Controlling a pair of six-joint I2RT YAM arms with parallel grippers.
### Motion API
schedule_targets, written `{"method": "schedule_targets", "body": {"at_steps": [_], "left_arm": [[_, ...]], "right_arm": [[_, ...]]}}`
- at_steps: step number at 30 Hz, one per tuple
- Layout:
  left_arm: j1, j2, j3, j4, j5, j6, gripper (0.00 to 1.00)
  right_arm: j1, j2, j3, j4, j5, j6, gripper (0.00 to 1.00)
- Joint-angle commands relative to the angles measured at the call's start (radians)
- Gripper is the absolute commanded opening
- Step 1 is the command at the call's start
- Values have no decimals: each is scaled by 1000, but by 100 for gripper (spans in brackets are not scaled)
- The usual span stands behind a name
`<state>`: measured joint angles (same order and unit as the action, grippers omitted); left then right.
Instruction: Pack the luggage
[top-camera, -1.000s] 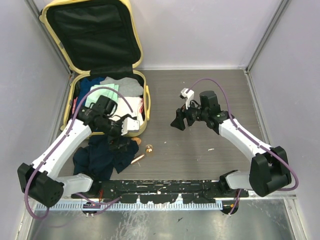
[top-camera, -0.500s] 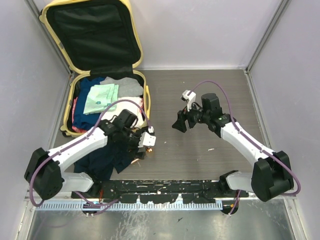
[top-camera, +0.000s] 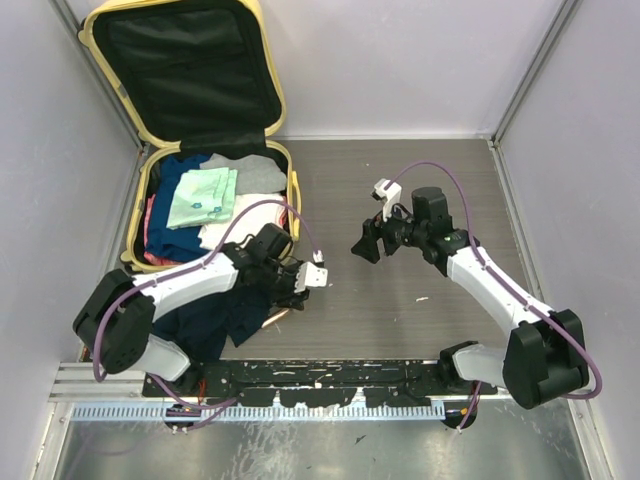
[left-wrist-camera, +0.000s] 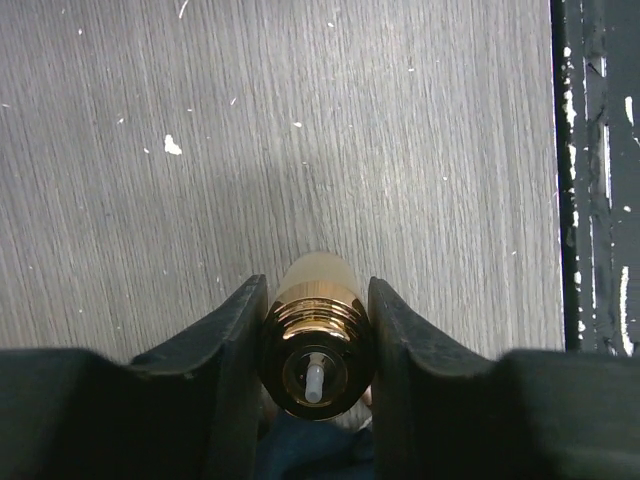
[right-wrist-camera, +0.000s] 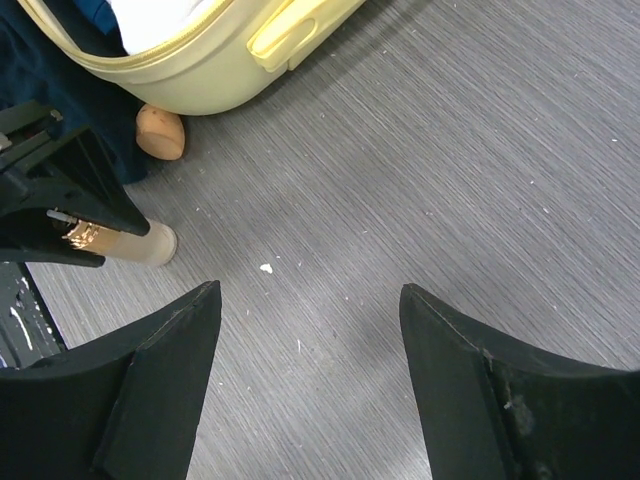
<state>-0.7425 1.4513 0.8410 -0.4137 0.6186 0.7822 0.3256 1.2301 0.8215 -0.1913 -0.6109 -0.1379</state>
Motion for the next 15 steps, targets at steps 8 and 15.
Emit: {"method": "schedule_targets", "body": {"at_steps": [8, 15], "left_arm": [[38, -99, 373, -414, -108, -179, 8], [312, -49, 724, -813, -185, -183, 7]], "right_arm": [[-10, -41, 7, 26, -6, -8, 76], [-11, -33, 7, 47, -10, 20, 76]]}}
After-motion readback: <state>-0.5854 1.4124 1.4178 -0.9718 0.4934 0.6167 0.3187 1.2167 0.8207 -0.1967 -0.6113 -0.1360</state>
